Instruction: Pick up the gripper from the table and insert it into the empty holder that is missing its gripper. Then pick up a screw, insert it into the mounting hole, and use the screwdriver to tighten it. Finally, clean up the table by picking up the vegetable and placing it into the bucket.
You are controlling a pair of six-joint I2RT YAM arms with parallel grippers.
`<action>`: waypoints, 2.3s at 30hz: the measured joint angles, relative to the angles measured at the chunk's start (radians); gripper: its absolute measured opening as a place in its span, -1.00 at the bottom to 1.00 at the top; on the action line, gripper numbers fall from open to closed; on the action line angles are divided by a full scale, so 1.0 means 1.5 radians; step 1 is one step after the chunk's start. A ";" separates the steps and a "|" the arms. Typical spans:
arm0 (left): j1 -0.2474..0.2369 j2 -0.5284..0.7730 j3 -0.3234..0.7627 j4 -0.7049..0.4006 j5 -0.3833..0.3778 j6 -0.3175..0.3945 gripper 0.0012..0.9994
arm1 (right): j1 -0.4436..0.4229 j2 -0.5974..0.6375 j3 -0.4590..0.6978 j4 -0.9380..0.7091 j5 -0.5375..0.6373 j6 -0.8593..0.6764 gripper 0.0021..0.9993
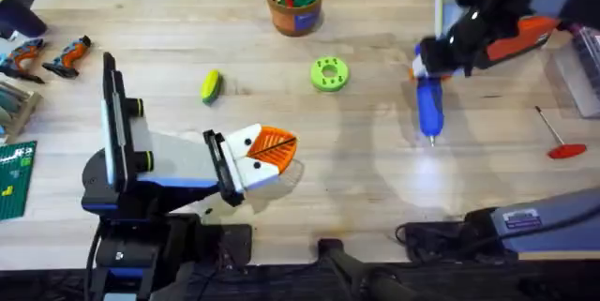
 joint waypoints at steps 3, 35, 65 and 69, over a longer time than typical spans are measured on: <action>0.000 0.000 0.000 0.000 0.000 0.000 -0.99 | 0.022 -0.040 0.037 0.001 0.000 0.000 -0.95; 0.000 0.000 0.000 0.000 0.000 0.000 -0.99 | 0.241 -0.198 0.281 0.238 -0.188 0.003 -0.95; 0.000 0.000 0.000 0.000 0.000 0.000 -0.99 | 0.254 -0.304 -0.317 1.145 -0.591 0.226 -0.95; 0.000 0.000 0.000 0.000 0.000 0.000 -0.99 | 0.283 -0.304 -0.337 1.192 -0.603 0.232 -0.95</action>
